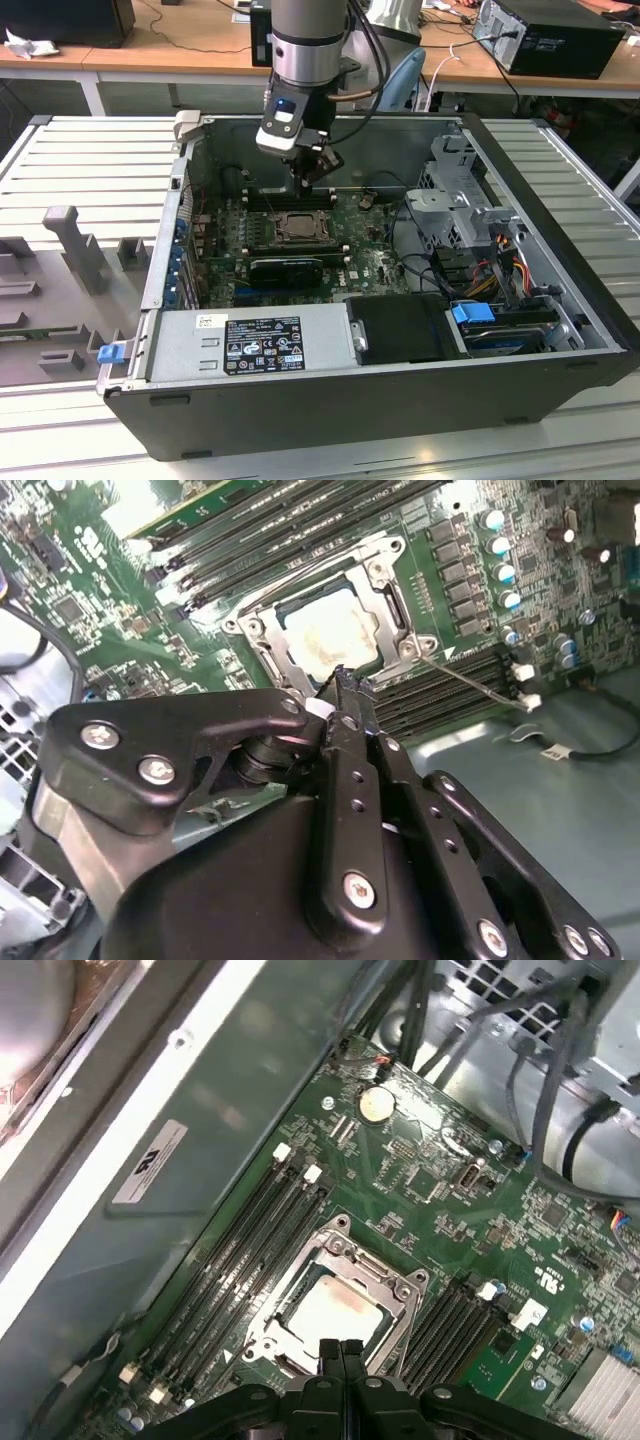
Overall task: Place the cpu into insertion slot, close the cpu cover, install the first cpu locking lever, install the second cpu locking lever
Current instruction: 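Install the first cpu locking lever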
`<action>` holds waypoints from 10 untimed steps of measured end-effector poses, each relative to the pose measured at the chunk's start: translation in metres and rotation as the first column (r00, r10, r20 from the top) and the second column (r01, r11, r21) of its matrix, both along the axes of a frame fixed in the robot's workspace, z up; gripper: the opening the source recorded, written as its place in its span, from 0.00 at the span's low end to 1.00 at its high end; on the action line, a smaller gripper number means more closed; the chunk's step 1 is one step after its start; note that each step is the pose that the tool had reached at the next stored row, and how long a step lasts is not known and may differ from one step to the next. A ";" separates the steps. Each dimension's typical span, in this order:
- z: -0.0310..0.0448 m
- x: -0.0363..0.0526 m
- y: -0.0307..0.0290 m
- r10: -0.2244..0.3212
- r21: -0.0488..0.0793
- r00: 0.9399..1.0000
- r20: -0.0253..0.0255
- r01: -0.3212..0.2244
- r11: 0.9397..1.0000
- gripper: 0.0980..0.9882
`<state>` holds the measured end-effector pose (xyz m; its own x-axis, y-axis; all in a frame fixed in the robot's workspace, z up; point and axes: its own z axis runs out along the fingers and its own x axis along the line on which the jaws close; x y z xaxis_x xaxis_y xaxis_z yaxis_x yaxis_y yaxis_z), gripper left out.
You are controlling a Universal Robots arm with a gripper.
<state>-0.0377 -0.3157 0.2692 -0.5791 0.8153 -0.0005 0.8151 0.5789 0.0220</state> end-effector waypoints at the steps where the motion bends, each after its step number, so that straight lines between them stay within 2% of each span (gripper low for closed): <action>1: 0.0000 0.0000 0.0000 0.010 0.000 1.000 0.000 -0.010 1.000 0.01; 7: 0.0000 0.0000 0.0000 0.074 0.000 0.997 0.000 -0.074 0.997 0.01; 10: 0.0000 0.0000 0.0000 0.137 0.000 0.991 0.000 -0.137 0.991 0.01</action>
